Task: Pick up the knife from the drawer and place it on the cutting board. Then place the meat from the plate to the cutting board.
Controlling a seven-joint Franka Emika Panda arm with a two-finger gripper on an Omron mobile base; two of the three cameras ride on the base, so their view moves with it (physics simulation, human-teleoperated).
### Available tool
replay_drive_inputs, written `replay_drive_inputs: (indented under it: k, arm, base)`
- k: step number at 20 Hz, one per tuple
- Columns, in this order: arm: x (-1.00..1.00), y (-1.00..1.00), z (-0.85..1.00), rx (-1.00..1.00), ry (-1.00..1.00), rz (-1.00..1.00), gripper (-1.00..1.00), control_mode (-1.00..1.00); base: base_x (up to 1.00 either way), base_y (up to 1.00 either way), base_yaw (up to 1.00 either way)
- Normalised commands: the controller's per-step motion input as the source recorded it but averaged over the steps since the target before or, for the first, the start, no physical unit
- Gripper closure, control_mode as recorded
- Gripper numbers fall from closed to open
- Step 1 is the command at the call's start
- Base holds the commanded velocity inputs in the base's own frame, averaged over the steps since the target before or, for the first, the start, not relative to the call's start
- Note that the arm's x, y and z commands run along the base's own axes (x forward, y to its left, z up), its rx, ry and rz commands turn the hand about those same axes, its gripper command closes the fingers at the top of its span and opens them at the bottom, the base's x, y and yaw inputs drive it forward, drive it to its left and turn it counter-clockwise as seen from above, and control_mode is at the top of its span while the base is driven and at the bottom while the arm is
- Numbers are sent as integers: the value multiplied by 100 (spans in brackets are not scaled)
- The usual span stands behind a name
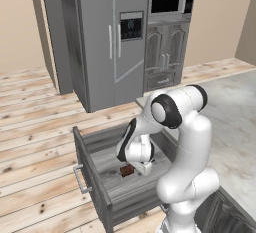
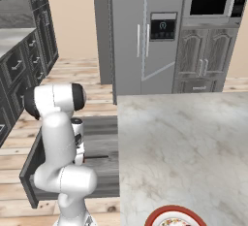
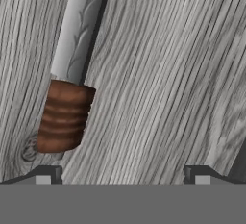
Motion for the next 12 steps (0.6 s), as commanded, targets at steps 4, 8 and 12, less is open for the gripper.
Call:
replay_drive_inputs:
  k: [4, 8, 12]
  arm:
    - [16, -1, 0, 0, 0, 4, -100, -100]
    - [19, 0, 0, 0, 0, 1, -100, -100]
    - [9, 0, 0, 0, 0, 0, -100, -100]
  base:
    - [0, 0, 0]
    - [0, 0, 0]
    - [0, 0, 0]
